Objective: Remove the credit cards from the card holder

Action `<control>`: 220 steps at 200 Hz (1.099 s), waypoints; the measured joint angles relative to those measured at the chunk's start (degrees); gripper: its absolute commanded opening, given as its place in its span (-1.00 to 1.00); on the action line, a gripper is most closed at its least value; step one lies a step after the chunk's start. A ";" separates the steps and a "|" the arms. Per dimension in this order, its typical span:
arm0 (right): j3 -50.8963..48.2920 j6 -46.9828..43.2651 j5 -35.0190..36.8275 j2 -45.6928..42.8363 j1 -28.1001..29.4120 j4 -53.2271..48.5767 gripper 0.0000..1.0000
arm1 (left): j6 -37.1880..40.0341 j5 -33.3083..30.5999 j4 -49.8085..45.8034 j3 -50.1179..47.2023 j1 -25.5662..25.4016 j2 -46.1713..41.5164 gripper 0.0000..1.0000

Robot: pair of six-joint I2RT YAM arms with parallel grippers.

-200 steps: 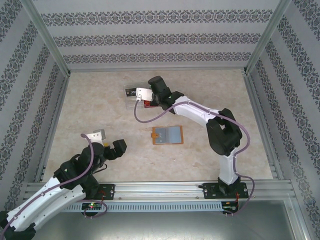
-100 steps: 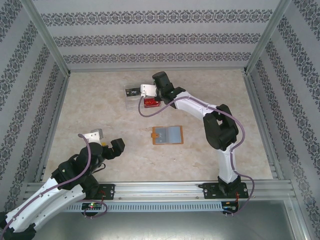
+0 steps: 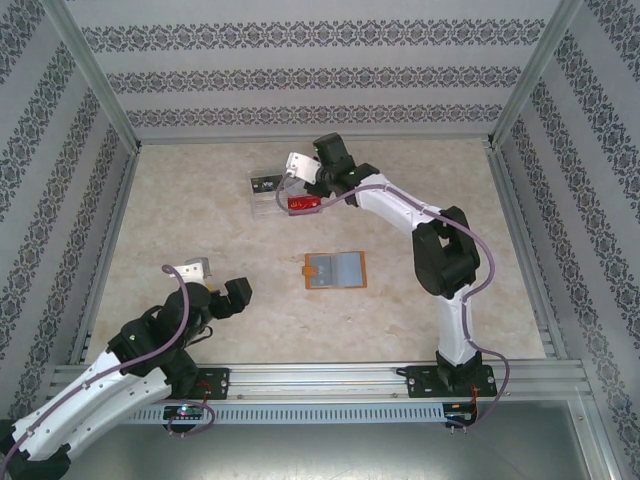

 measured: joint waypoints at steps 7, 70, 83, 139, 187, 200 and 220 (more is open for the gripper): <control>0.57 2.08 -1.16 0.00 -0.59 -0.63 -0.14 | 0.09 0.17 0.42 0.00 0.00 1.01 0.99; 1.62 21.84 -7.23 -0.09 -3.82 -1.27 -0.11 | 2.54 3.54 5.55 2.73 4.59 15.98 0.71; 1.57 26.64 -7.67 -0.15 -4.37 -1.09 -0.07 | 3.45 5.16 6.64 4.83 8.13 20.20 0.63; -6.45 42.34 -8.92 -5.40 -6.71 4.15 0.00 | 8.09 12.68 12.24 18.05 19.98 42.77 0.11; -16.35 50.69 -8.92 -11.76 -7.61 8.74 0.05 | 13.33 14.78 15.41 33.33 23.87 62.07 -0.19; -19.85 52.33 -8.96 -14.32 -7.61 9.86 0.06 | 14.91 14.88 15.67 36.98 25.16 66.79 -0.20; -22.84 54.45 -9.16 -17.31 -7.61 10.88 0.09 | 17.00 15.30 15.85 41.24 26.80 72.72 -0.21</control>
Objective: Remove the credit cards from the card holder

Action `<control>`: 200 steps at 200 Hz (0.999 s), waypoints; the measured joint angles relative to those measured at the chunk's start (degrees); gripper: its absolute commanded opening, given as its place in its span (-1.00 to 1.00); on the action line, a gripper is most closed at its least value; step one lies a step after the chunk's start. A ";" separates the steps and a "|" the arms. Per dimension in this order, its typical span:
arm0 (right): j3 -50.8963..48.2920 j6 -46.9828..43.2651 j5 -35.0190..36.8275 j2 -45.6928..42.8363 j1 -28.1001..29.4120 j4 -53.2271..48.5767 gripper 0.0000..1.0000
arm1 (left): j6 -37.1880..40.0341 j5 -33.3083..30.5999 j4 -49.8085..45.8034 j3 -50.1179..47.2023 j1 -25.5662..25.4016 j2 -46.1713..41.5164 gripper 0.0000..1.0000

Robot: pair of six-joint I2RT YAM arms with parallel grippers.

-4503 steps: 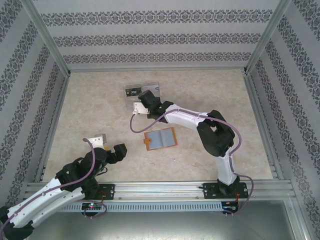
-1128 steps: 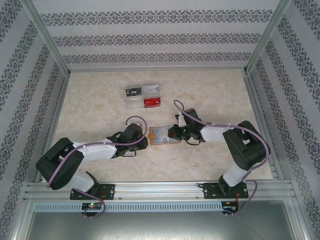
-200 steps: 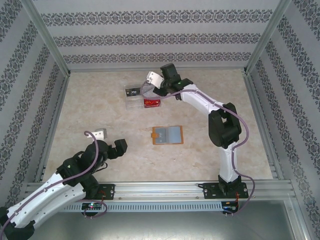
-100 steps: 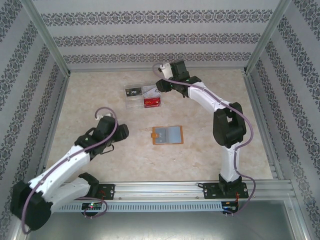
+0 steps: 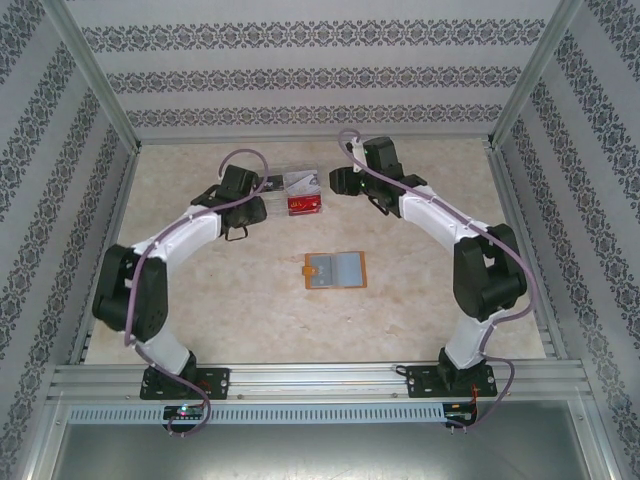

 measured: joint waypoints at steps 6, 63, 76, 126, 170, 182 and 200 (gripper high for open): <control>-0.48 0.63 -0.02 -0.68 0.02 0.33 0.09 | 0.44 0.44 0.00 1.20 0.66 1.73 -0.27; -3.45 3.76 -0.90 -3.58 0.02 4.02 0.11 | 3.32 2.99 -0.13 9.51 4.85 11.52 -0.30; -3.48 3.91 -1.11 -3.58 0.04 4.33 0.11 | 3.67 3.37 -0.15 11.69 4.83 12.50 -0.30; -3.56 4.02 -1.36 -3.58 0.04 4.85 0.11 | 4.74 3.85 -0.17 15.58 5.18 15.61 -0.35; -3.56 4.17 -1.73 -3.58 0.04 5.57 0.12 | 4.85 4.04 -0.15 14.69 5.97 17.25 -0.35; -3.56 4.20 -1.75 -3.58 0.04 5.60 0.12 | 4.85 4.09 -0.15 14.58 6.12 17.25 -0.35; -3.56 4.20 -1.92 -3.58 0.04 5.60 0.12 | 4.85 4.07 -0.11 14.58 6.34 17.40 -0.35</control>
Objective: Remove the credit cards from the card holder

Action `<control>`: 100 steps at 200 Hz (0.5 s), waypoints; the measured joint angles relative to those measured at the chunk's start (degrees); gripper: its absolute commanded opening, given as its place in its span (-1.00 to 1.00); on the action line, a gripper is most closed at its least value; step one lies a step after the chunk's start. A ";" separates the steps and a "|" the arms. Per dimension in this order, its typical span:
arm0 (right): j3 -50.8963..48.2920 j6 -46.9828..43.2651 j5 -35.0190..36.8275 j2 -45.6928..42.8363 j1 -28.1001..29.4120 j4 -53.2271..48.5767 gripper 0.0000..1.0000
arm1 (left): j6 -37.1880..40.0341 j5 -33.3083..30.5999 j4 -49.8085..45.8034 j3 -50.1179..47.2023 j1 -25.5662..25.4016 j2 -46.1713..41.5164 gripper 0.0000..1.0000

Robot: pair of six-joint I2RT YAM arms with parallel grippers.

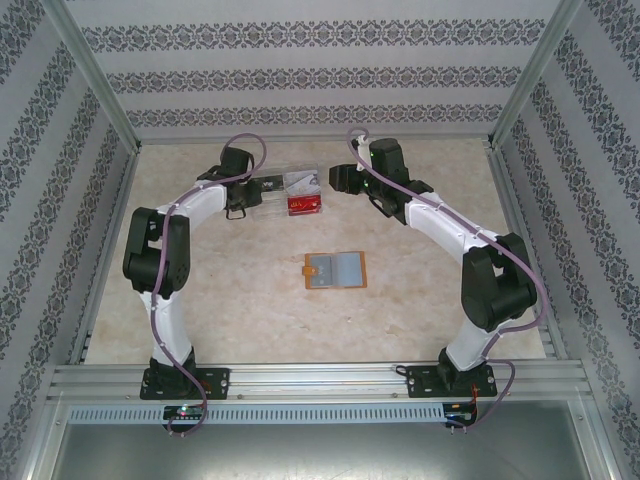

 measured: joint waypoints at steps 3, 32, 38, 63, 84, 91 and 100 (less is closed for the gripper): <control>0.00 0.00 -0.02 0.00 0.00 0.00 0.12 | 0.00 0.00 0.00 0.00 0.00 0.04 -0.35; 0.00 0.00 -0.04 0.00 0.02 0.00 0.12 | 0.00 0.28 0.35 0.00 0.00 0.76 -0.43; 0.00 0.00 -0.04 0.00 0.02 0.00 0.12 | -0.04 0.42 0.39 0.00 0.00 0.79 -0.45; 0.00 0.00 -0.04 0.00 0.02 0.00 0.12 | 0.04 1.01 0.44 0.04 0.00 1.27 -0.64; 0.00 0.00 -0.04 0.00 0.02 0.00 0.12 | 0.11 1.03 0.66 0.15 0.02 1.33 -0.65; 0.00 0.00 -0.04 0.00 0.02 0.00 0.12 | 0.20 1.03 0.66 0.15 0.04 1.33 -0.66; 0.00 0.00 -0.04 0.00 0.02 0.02 0.12 | 0.26 1.05 0.66 0.15 0.09 1.33 -0.67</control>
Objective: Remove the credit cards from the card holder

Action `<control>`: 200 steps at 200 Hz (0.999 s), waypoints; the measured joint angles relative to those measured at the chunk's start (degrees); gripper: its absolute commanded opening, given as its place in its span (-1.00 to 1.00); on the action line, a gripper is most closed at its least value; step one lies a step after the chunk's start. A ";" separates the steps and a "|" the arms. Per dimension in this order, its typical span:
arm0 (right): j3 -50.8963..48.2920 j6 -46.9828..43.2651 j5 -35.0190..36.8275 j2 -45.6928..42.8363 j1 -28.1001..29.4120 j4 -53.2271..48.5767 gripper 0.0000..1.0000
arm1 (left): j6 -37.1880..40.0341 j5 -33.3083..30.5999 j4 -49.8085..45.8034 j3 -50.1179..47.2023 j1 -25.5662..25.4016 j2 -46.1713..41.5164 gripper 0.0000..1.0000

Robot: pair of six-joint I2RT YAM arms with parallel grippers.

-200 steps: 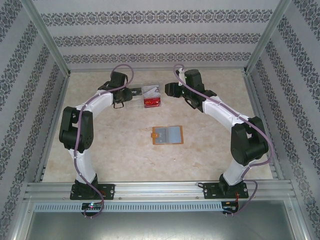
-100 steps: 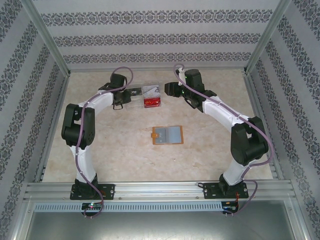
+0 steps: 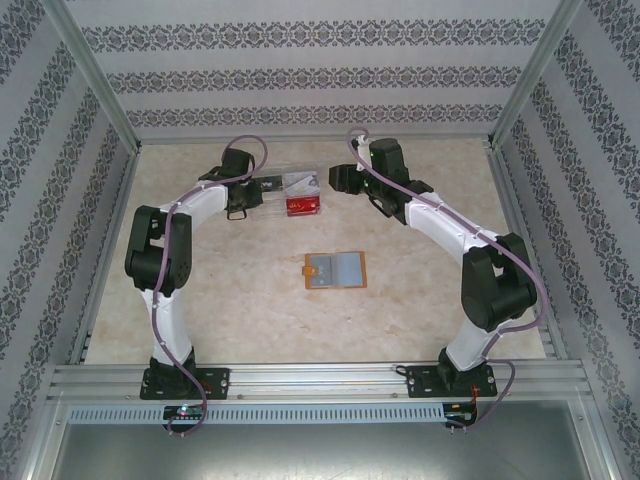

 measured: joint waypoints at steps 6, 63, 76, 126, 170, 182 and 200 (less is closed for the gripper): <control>0.00 0.00 0.00 0.00 0.00 -0.02 0.12 | 0.00 0.00 0.00 0.00 0.02 0.00 -0.67; 0.00 0.00 -0.02 0.00 0.13 -0.02 0.12 | 0.20 0.37 2.27 -3.15 0.17 -1.81 -0.66; 0.00 0.00 0.00 0.00 0.37 -0.02 0.12 | 0.22 0.46 2.47 -4.94 0.24 -3.10 -0.66; 0.00 -0.04 -0.63 0.00 1.92 -0.04 0.13 | 0.20 0.66 2.80 -13.57 0.24 -9.90 -0.63; 0.00 -2.10 -1.92 0.00 3.78 -0.31 0.13 | 0.17 0.63 2.73 -22.47 0.24 -17.40 -0.62; 0.02 -3.26 -2.27 0.02 4.55 -0.87 0.13 | 0.15 0.66 2.71 -24.28 0.24 -19.04 -0.61; 0.09 -5.09 -2.54 0.13 5.95 -1.84 0.13 | 0.17 0.68 2.89 -25.83 0.24 -20.31 -0.61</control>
